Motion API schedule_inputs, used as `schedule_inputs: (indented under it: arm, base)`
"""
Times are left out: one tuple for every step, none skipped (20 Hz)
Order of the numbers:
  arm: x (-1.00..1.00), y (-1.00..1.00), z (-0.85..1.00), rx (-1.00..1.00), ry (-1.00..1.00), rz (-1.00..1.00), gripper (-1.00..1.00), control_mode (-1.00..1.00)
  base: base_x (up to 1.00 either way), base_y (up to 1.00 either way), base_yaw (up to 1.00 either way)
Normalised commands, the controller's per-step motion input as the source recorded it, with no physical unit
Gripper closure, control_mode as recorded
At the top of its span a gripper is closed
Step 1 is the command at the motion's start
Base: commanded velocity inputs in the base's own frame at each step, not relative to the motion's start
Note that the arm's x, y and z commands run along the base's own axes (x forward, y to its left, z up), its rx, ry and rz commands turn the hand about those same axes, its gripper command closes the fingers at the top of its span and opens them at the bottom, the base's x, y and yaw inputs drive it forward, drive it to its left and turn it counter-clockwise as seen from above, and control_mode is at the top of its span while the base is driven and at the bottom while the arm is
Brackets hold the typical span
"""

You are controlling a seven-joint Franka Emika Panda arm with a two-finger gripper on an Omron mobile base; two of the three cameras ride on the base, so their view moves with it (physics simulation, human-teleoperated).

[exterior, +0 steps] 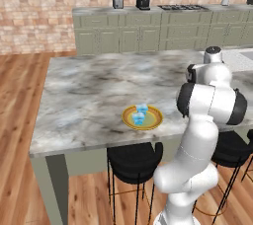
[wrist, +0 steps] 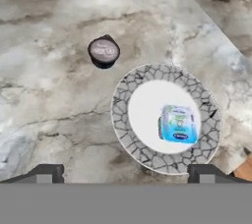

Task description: Place two yogurt containers on each plate.

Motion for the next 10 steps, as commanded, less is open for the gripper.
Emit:
schedule_inputs:
  arm:
    - [0.81, -0.54, 0.0, 0.01, 0.13, 0.0, -1.0, -1.0]
    - [0.87, -0.5, 0.0, 0.03, 0.12, 0.0, -1.0, -1.0]
    - [0.79, -0.5, 0.0, 0.07, 0.06, 0.0, -1.0, -1.0]
    - [0.68, -0.46, 0.0, 0.12, 0.01, 0.0, -1.0, -1.0]
    - [0.66, -0.43, -0.02, 0.14, 0.0, 0.0, -1.0, -1.0]
    - [0.55, -0.44, -0.1, 0.15, 0.0, 0.0, -1.0, -1.0]
    - [0.38, -0.36, -0.15, 0.16, 0.0, 0.0, -1.0, -1.0]
    - [0.24, -0.34, -0.17, 0.17, -0.04, 0.0, -1.0, -1.0]
    - [0.1, -0.19, -0.33, 0.17, -0.11, 0.0, -1.0, -1.0]
    - [0.14, -0.08, -0.41, 0.18, -0.15, 0.0, -1.0, -1.0]
  base:
    - [0.0, 0.0, 0.0]
    - [0.0, 0.0, 0.0]
    - [0.0, 0.0, 0.0]
    - [0.0, 0.0, 0.0]
    - [0.0, 0.0, 0.0]
    - [0.0, 0.0, 0.0]
    - [0.0, 0.0, 0.0]
    - [0.0, 0.0, 0.0]
    - [0.0, 0.0, 0.0]
    - [0.0, 0.0, 0.0]
